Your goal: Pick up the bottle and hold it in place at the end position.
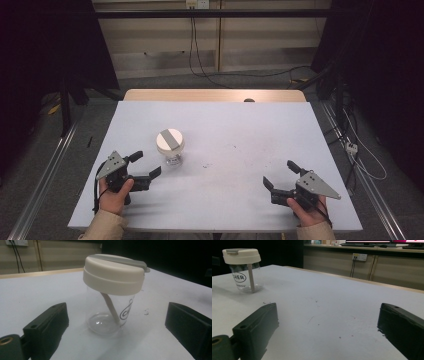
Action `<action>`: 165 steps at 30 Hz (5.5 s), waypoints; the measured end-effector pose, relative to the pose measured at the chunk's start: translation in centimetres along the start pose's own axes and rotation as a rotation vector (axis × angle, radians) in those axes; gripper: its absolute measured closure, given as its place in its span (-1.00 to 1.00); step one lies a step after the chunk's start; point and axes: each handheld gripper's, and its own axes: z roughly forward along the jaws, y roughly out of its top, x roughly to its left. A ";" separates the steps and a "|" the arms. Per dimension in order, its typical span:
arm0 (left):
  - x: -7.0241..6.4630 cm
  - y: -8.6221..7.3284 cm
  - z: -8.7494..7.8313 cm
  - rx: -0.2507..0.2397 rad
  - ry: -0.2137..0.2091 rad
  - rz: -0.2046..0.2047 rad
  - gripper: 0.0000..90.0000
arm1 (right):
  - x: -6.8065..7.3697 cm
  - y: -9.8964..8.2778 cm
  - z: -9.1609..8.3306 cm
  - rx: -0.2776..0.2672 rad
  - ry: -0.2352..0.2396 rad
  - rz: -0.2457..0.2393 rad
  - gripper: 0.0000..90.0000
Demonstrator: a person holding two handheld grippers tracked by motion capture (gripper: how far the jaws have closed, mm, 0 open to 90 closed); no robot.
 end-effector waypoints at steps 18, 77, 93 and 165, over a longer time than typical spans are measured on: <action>0.1 0.3 1.9 0.033 0.033 -0.015 -0.90 | 0.2 0.2 0.5 -0.010 0.012 0.001 -0.93; -0.2 1.3 8.9 0.109 0.035 0.084 -0.61 | 0.1 0.3 0.5 -0.022 0.030 -0.002 -0.92; -0.5 1.4 8.2 0.129 0.045 0.114 -0.60 | 0.0 0.3 0.3 -0.023 0.031 0.000 -0.91; -2.3 3.9 14.5 0.097 -0.055 0.149 -0.59 | -0.3 0.3 0.6 -0.014 0.023 0.003 -0.91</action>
